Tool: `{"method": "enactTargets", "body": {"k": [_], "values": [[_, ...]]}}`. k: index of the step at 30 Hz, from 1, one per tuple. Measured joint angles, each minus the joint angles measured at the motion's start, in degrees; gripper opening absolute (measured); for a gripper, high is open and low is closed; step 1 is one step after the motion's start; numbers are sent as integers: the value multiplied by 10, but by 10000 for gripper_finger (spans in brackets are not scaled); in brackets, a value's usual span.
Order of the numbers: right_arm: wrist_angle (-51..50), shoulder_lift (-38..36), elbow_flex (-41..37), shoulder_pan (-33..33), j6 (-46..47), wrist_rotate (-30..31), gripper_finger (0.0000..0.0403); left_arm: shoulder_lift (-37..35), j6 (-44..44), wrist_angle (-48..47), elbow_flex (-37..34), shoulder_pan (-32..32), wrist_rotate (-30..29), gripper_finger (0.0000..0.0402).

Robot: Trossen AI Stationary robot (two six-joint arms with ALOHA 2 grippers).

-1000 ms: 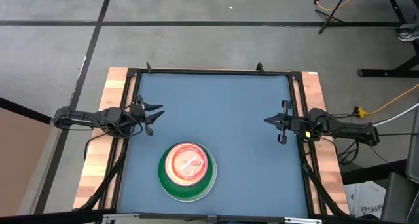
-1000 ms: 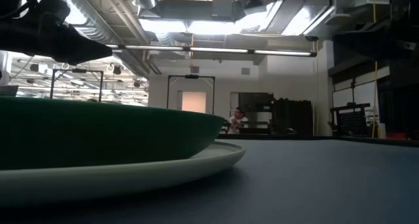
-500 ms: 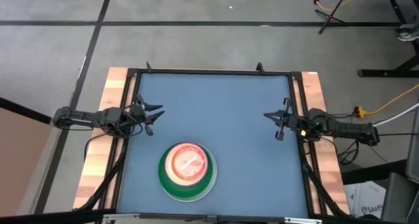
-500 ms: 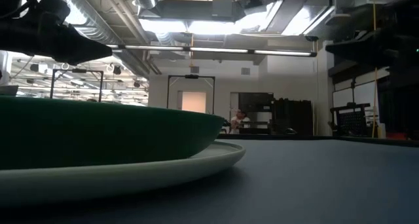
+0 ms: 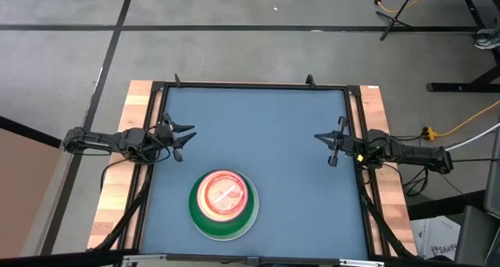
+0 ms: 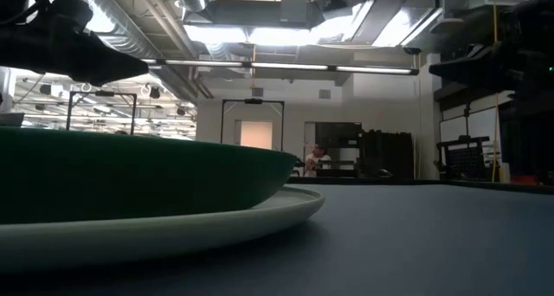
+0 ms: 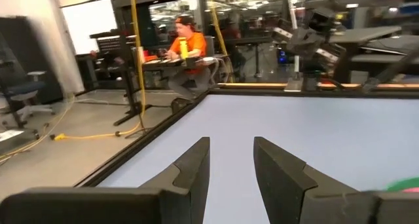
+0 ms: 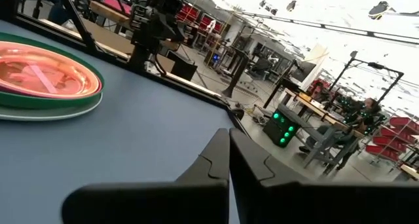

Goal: Stack plastic plates
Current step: Return to Home Position

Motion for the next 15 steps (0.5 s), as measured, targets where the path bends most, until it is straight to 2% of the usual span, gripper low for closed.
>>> {"method": "enactTargets", "body": {"k": [7,15], "values": [[-1,0,0,0,-2,0,0,0,24,-6,0,0,115,111],[-1,0,0,0,-33,0,0,0,77,6,-6,14,146,111]]}}
